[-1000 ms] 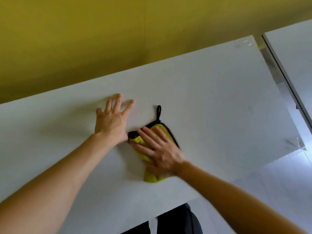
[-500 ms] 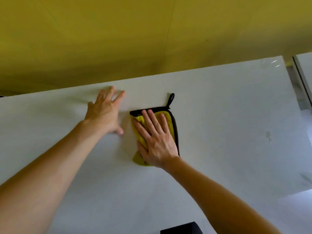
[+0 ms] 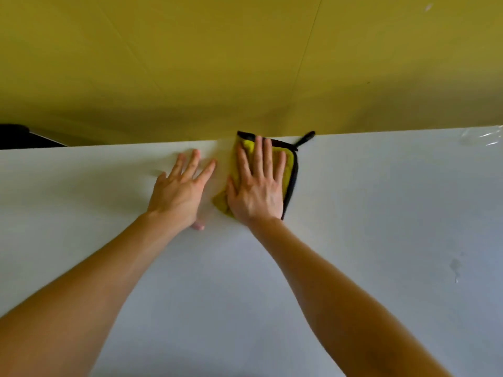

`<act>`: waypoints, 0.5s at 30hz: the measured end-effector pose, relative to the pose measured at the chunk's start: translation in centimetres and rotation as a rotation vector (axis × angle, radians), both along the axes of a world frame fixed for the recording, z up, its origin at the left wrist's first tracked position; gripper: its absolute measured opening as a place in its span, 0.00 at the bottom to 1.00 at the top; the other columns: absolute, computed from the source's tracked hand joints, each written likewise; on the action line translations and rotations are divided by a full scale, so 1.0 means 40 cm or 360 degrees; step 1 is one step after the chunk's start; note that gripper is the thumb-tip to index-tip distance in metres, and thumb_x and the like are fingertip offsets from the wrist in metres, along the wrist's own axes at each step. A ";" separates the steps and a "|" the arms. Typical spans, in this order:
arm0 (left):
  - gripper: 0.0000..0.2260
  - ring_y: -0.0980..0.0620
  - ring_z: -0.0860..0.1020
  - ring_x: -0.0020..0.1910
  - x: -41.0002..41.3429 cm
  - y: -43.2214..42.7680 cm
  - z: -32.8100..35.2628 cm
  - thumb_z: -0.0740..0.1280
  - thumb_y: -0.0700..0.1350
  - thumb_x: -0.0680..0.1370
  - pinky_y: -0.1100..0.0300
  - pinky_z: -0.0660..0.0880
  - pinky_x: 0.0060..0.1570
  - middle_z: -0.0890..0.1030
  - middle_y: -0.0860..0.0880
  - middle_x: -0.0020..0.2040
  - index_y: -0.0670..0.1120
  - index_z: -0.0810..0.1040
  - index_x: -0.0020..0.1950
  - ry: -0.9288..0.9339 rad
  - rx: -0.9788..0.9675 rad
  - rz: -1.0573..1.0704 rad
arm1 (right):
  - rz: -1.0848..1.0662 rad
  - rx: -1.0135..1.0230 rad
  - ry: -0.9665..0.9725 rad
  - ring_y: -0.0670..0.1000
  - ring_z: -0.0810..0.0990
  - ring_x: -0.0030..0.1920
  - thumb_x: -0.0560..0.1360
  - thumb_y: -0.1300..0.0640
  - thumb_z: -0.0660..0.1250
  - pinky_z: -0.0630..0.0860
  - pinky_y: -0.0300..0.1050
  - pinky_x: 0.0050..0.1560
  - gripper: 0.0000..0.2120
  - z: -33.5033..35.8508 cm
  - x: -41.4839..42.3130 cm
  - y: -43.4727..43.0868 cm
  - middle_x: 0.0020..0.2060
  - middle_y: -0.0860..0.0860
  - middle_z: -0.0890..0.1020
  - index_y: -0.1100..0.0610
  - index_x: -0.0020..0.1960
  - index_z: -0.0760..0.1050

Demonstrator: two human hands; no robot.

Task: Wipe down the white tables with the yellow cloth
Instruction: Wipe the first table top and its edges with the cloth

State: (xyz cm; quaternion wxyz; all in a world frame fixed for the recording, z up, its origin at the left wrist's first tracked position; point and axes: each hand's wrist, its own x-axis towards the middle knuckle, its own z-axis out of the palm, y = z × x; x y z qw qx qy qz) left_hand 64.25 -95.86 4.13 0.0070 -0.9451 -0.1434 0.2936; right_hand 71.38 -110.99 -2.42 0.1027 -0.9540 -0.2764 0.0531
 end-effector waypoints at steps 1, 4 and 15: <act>0.73 0.41 0.42 0.89 -0.001 -0.001 -0.001 0.87 0.64 0.61 0.40 0.65 0.81 0.33 0.47 0.88 0.57 0.36 0.88 -0.0001 0.0020 -0.0003 | 0.0223 0.0038 0.0005 0.63 0.46 0.88 0.84 0.40 0.56 0.48 0.71 0.83 0.35 0.002 0.001 0.024 0.88 0.61 0.52 0.53 0.88 0.58; 0.74 0.42 0.43 0.89 -0.001 -0.003 -0.002 0.87 0.65 0.60 0.42 0.67 0.80 0.34 0.47 0.88 0.56 0.35 0.88 -0.0015 0.0056 -0.0023 | 0.0504 0.0134 -0.0052 0.60 0.52 0.88 0.85 0.40 0.59 0.52 0.67 0.84 0.32 -0.019 0.091 -0.075 0.87 0.57 0.57 0.50 0.86 0.63; 0.76 0.48 0.46 0.89 -0.006 0.008 0.002 0.87 0.66 0.57 0.47 0.69 0.79 0.39 0.52 0.89 0.55 0.39 0.88 -0.0118 0.0019 0.0042 | 0.0027 -0.0046 -0.0043 0.64 0.48 0.87 0.82 0.38 0.55 0.46 0.72 0.84 0.37 -0.007 0.124 -0.044 0.87 0.62 0.54 0.55 0.86 0.62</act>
